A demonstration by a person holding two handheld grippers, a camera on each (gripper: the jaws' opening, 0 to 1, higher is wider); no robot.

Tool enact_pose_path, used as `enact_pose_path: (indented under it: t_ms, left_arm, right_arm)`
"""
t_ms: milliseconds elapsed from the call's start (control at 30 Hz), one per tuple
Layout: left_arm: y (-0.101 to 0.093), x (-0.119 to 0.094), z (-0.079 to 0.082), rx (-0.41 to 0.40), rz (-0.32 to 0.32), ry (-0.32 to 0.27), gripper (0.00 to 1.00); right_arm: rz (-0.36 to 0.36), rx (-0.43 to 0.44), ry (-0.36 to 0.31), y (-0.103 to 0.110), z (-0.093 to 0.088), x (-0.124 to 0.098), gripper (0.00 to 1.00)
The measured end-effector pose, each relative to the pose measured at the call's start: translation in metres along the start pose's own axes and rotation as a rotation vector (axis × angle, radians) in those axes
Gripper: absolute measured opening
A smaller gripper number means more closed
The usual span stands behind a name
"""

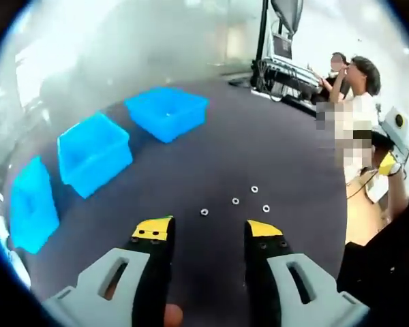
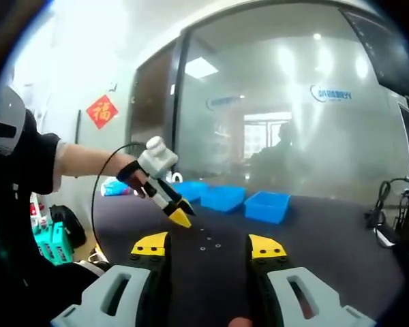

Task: Sort the screws, nuts, and washers into the corresponding bins

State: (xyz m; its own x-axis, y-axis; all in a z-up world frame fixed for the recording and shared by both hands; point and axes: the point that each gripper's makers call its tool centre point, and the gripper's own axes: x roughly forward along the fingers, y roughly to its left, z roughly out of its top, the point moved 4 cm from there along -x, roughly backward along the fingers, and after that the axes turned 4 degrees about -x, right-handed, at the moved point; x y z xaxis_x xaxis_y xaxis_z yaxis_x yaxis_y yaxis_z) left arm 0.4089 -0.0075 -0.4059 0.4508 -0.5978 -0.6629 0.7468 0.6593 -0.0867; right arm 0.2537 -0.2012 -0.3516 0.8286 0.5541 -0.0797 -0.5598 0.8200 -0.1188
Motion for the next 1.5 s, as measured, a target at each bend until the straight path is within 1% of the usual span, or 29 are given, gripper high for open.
enact_pose_path:
  t_ms: [100,233,300,367,433,533,633,833,900,933,1100,1300,1400,1500]
  left_arm:
    - [0.0,0.007,-0.001,-0.002,0.005,0.015,0.36]
    - [0.005,0.014,-0.002,-0.035,0.019,0.021,0.33]
    - [0.005,0.016,-0.001,-0.047,0.015,0.016,0.32]
    - [0.007,0.018,0.001,-0.058,0.017,-0.001,0.31]
    - [0.01,0.02,0.003,-0.057,0.025,-0.012,0.3]
    - [0.013,0.023,0.0,-0.053,0.041,-0.008,0.23]
    - [0.014,0.025,-0.003,-0.026,0.06,-0.01,0.22]
    - [0.007,0.029,-0.007,-0.003,0.049,-0.019,0.21]
    - [0.007,0.03,-0.008,-0.001,0.049,-0.021,0.19]
    - [0.007,0.03,-0.008,-0.005,0.049,-0.021,0.17]
    - [0.009,0.033,-0.01,-0.02,0.052,-0.032,0.16]
    - [0.007,0.033,-0.012,-0.028,0.042,-0.038,0.07]
    - [0.007,0.033,-0.013,-0.033,0.044,-0.049,0.06]
    - [0.008,0.032,-0.013,-0.057,0.036,-0.066,0.06]
  right_arm:
    - [0.003,0.004,0.002,0.0,-0.002,0.001,0.4]
    - [0.004,0.008,0.004,0.0,-0.003,0.002,0.4]
    - [0.004,0.008,0.004,-0.001,-0.003,0.001,0.4]
    - [0.002,0.008,0.003,-0.002,-0.004,0.001,0.4]
    - [0.0,0.01,0.002,-0.002,-0.004,0.001,0.4]
    - [-0.002,0.011,0.004,-0.002,-0.005,0.0,0.4]
    - [-0.002,0.012,0.007,-0.002,-0.006,0.0,0.4]
    - [0.0,0.01,0.007,-0.002,-0.005,0.001,0.4]
    - [0.003,0.008,0.007,-0.001,-0.005,0.001,0.4]
    - [0.003,0.008,0.007,-0.001,-0.005,0.002,0.4]
    - [0.005,0.006,0.01,-0.001,-0.005,0.002,0.4]
    - [0.008,0.004,0.011,0.0,-0.005,0.003,0.4]
    - [0.01,0.002,0.009,0.0,-0.003,0.004,0.4]
    - [0.013,-0.001,0.009,0.001,-0.003,0.005,0.4]
